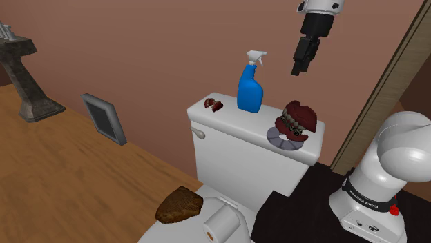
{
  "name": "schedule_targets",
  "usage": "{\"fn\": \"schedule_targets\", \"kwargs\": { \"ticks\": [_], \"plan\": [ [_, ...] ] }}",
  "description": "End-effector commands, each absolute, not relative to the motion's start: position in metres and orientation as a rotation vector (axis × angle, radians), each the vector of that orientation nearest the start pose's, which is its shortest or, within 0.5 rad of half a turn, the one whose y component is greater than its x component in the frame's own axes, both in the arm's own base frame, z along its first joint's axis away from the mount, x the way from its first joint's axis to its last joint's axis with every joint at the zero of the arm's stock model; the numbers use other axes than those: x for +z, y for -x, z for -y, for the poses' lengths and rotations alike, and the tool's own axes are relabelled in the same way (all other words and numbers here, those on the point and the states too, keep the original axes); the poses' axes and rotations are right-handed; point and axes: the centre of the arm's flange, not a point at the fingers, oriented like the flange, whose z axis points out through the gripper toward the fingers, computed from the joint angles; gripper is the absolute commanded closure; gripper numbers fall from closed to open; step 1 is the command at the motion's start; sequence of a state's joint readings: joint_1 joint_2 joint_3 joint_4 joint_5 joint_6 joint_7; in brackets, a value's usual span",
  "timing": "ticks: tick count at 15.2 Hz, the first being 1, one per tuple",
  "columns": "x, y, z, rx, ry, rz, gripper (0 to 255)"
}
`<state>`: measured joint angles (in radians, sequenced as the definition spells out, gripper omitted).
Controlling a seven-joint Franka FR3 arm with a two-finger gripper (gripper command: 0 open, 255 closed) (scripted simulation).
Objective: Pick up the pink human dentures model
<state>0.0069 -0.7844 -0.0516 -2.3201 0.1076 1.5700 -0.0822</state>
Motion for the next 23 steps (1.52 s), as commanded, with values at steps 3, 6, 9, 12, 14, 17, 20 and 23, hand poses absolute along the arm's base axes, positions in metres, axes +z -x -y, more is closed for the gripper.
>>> {"fn": "schedule_targets", "kwargs": {
  "ticks": [3,6,9,12,14,17,20,23],
  "plan": [
    [0.600,-0.333,-0.004,-0.038,3.007,0.060,0],
    [0.586,-0.371,-0.020,-0.001,3.020,0.029,0],
    [0.572,-0.409,-0.036,0.036,3.033,-0.002,0],
    [0.556,-0.446,-0.051,0.074,3.045,-0.034,0],
    [0.546,-0.471,-0.060,0.099,3.052,-0.055,0],
    [0.528,-0.509,-0.073,0.137,3.063,-0.087,0],
    [0.510,-0.546,-0.085,0.176,3.072,-0.119,0],
    [0.490,-0.583,-0.096,0.214,3.081,-0.151,0]
  ]
}}
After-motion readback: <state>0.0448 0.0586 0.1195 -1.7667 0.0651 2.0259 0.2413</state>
